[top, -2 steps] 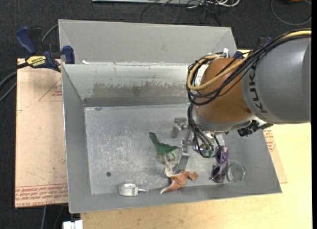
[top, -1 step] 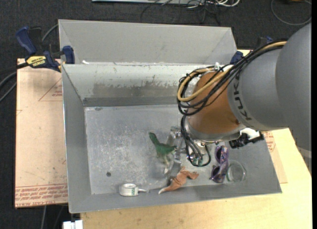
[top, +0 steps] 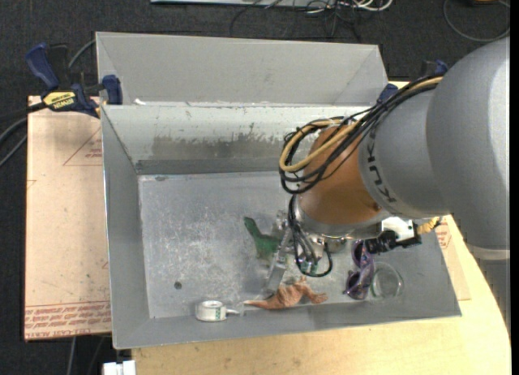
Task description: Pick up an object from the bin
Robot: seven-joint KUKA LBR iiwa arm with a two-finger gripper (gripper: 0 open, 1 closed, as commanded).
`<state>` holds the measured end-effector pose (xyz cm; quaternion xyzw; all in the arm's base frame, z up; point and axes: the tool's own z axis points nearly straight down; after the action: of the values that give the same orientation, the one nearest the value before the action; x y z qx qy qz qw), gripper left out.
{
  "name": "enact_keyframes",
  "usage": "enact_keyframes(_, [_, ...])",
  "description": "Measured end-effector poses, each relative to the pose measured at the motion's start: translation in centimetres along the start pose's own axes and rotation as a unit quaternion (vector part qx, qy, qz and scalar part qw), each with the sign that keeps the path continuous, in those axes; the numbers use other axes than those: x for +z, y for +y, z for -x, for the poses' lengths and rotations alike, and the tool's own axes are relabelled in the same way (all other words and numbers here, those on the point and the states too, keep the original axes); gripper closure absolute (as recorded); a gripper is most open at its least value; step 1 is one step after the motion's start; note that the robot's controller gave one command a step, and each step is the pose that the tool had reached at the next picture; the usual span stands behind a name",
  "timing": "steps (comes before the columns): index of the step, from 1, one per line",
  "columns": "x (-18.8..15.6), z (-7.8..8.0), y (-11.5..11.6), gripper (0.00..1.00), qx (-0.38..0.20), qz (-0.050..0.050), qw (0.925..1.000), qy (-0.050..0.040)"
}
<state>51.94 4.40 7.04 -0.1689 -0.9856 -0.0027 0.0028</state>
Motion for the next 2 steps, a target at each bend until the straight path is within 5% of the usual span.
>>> enact_keyframes(1, [-0.05,-0.55,-0.71,1.0,0.016,0.0,0.9999,0.0004])
enact_keyframes(2, [-0.05,-0.55,-0.71,1.0,0.016,0.0,0.9999,0.0004])
